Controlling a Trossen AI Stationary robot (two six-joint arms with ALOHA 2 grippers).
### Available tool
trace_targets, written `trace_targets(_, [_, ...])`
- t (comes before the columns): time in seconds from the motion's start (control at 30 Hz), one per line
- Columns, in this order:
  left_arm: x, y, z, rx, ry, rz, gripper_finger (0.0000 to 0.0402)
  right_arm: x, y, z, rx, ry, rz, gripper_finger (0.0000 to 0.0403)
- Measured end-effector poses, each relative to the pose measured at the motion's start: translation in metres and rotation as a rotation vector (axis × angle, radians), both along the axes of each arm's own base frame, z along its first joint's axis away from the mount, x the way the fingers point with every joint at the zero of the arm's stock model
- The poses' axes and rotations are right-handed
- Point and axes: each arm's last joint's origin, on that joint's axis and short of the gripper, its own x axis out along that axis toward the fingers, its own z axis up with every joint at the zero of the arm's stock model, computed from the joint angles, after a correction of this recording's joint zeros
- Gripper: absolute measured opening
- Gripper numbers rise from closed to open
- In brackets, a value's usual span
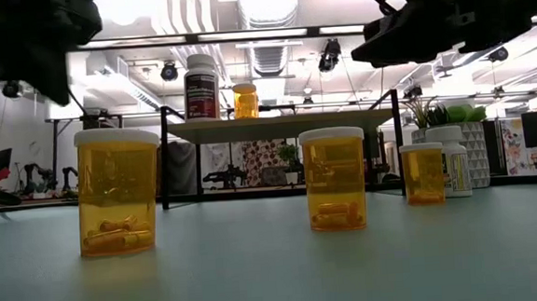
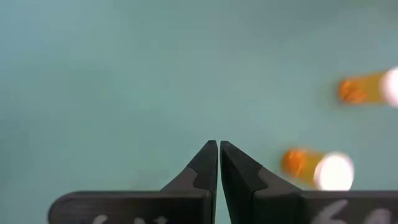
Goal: Pick and place medicine bottles onto shelf by color
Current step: Put the orange pill bottle on the shelf aligned with the other orange pill bottle
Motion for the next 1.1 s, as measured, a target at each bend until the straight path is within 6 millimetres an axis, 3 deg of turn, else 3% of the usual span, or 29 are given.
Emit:
trace_targets(0.23, [0.009,-0.013,-0.007,-0.114,0.234,-0.022,0.0001,-0.002,0.000,-0.004,-0.007,0.015,0.002,0.0018])
trace_targets(0.4, [0.002,-0.014,-0.015,-0.178,0.367,-0.025,0.0015,-0.002,0.000,-0.005,-0.009,0.015,0.003,0.0018])
trace_targets(0.63, [-0.007,-0.011,-0.014,-0.198,0.411,0.017,0.0114,-0.002,0.000,-0.005,-0.011,0.018,0.003,0.0018])
trace_targets(0.87, [-0.014,-0.009,-0.039,-0.227,0.478,0.031,0.0238,-0.003,0.000,-0.007,-0.011,0.039,0.003,0.0018])
trace_targets(1.1, [-0.016,-0.010,-0.048,-0.262,0.506,0.019,0.0284,-0.003,0.000,-0.007,-0.011,0.043,-0.001,0.0018])
